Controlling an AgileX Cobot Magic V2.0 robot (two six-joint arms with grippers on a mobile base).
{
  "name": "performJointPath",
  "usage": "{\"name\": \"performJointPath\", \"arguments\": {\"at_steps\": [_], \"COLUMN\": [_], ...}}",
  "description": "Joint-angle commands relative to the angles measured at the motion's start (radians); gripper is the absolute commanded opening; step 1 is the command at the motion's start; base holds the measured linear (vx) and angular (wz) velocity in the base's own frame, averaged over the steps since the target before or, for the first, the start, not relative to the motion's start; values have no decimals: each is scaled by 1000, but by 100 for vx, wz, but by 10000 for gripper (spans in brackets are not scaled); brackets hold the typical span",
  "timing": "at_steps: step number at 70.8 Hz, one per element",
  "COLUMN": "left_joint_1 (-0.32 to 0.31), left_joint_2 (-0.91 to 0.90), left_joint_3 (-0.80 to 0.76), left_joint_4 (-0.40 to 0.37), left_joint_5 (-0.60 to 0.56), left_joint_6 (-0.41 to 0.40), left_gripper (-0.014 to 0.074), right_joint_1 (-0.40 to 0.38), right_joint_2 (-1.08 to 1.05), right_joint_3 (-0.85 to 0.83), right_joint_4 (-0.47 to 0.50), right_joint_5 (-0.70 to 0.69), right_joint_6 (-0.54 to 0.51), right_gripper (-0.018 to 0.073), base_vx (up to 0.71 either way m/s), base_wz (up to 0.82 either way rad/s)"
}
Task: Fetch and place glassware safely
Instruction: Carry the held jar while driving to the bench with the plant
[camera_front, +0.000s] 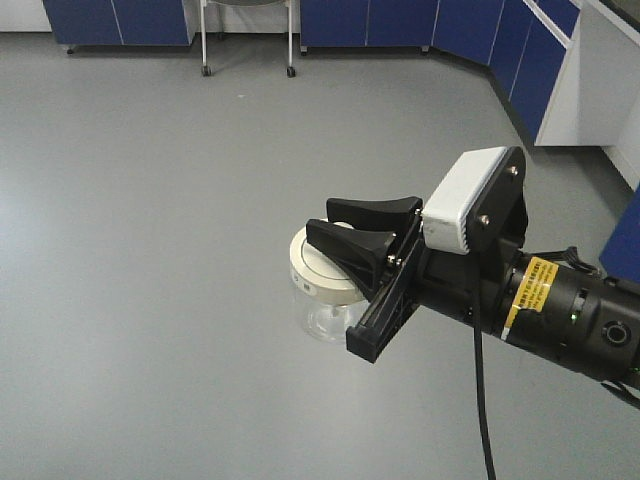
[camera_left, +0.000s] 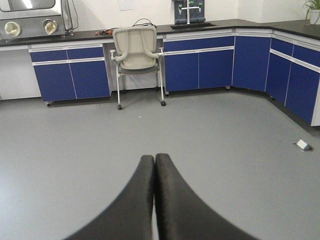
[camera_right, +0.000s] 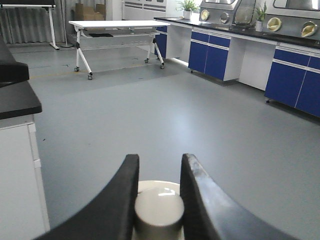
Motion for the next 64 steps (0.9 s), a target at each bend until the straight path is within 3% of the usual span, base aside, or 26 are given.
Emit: {"name": "performJointPath", "arguments": {"at_steps": [1,64], "left_joint_1": [-6,-6], "left_joint_2": [-1,-1], "left_joint_3": [-25,-25], "left_joint_4": [-9,-9], "left_joint_5": [-75,-75], "left_joint_6": [-3,-3], "left_gripper": [-7,-7], "right_joint_1": [-2,-2], "right_joint_2": [-32,-32], "right_joint_3": [-30,-30], "right_joint_4": [39,43], "right_joint_5": [-76,-73], "right_joint_6": [-4,-4], "right_gripper": [-3,-3], "base_vx": [59,59], "base_wz": [2,0]}}
